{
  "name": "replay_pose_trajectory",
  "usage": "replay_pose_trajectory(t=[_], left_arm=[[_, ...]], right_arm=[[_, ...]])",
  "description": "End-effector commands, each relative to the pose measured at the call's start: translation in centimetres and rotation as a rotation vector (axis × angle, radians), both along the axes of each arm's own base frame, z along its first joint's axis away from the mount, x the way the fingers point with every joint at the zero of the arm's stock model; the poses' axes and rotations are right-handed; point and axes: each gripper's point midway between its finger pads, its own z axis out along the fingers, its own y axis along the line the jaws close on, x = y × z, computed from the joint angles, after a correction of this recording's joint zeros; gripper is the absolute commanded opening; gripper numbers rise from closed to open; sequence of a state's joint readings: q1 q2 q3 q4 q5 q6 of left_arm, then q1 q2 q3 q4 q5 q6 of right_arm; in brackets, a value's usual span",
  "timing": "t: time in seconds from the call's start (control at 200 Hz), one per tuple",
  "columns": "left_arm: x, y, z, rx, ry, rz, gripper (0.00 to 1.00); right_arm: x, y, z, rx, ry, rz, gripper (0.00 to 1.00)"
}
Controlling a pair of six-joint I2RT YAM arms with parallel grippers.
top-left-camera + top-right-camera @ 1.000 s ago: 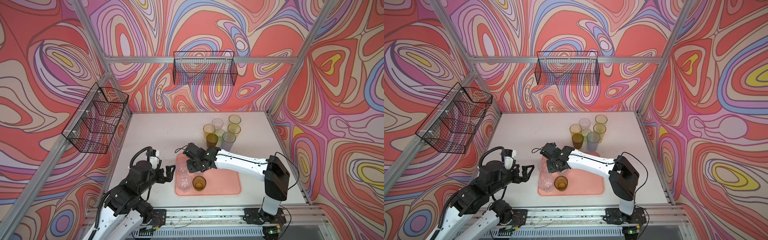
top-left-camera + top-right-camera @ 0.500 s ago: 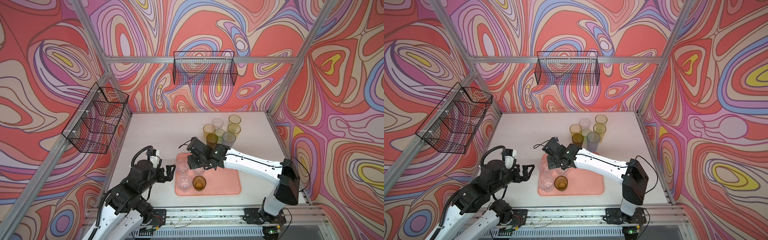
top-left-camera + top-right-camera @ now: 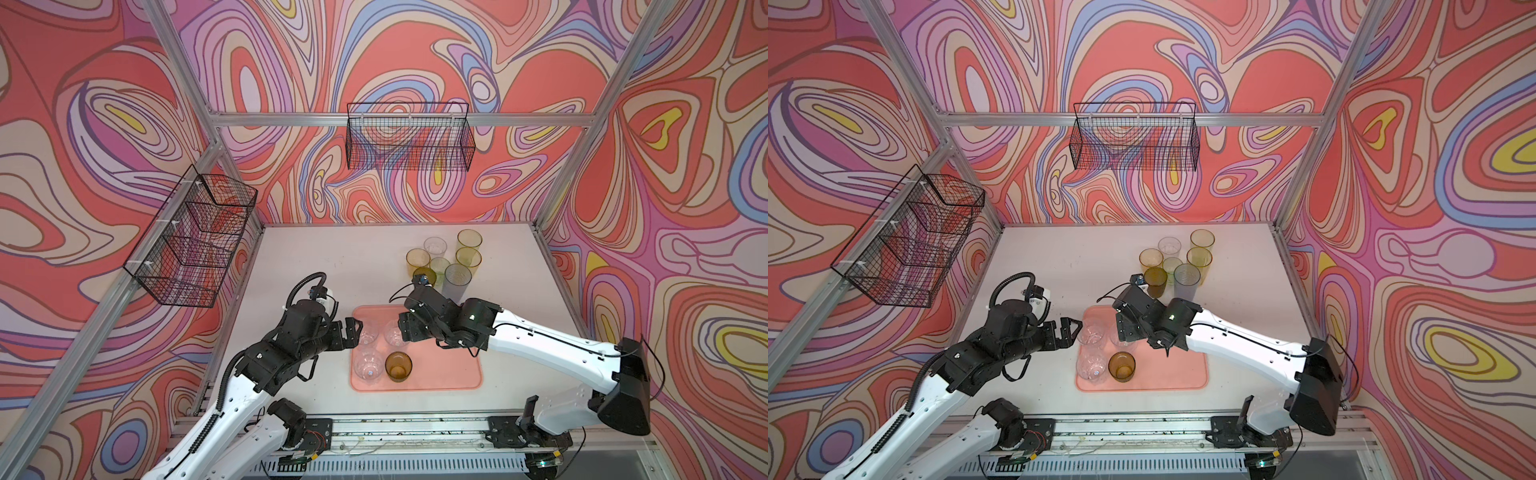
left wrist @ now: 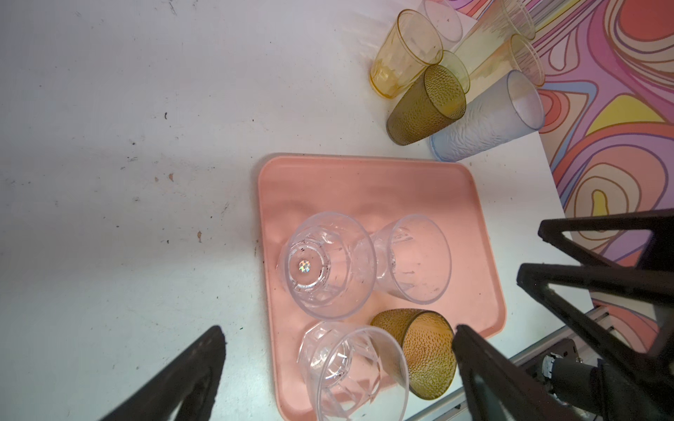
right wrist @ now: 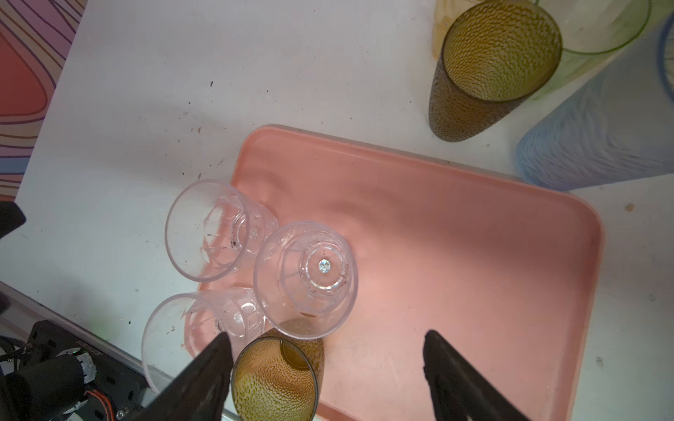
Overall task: Place the glasses into the tray
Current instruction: Place the glass on the tray, then pick up the glass from the top-center of the table.
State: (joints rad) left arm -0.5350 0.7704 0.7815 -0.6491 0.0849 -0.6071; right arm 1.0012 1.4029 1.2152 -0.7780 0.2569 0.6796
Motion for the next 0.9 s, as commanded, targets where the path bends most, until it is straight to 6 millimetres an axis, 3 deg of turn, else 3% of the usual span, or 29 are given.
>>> replay_pose_trajectory(t=[0.0,0.245,0.466,0.671,0.896], left_arm=[[1.4,-1.5,2.0,-0.054,-0.027,-0.008,1.00],[4.1,-4.4,2.3,-0.009,-0.013,-0.040,1.00],[6.5,-8.7,2.6,0.043,-0.015,-0.110,1.00],[8.7,-12.1,2.3,0.067,-0.005,-0.160,1.00],[11.0,-13.9,1.1,0.101,0.011,-0.161,1.00]], right_arm=[[1.0,-2.1,0.6,0.041,-0.034,-0.041,0.85],[1.6,-5.8,2.4,0.166,-0.073,-0.058,0.87],[2.5,-9.5,3.0,0.225,-0.107,-0.114,0.93],[2.9,-10.5,2.6,0.295,-0.099,-0.133,0.96],[2.7,-10.4,2.6,0.360,-0.111,-0.113,0.98]])
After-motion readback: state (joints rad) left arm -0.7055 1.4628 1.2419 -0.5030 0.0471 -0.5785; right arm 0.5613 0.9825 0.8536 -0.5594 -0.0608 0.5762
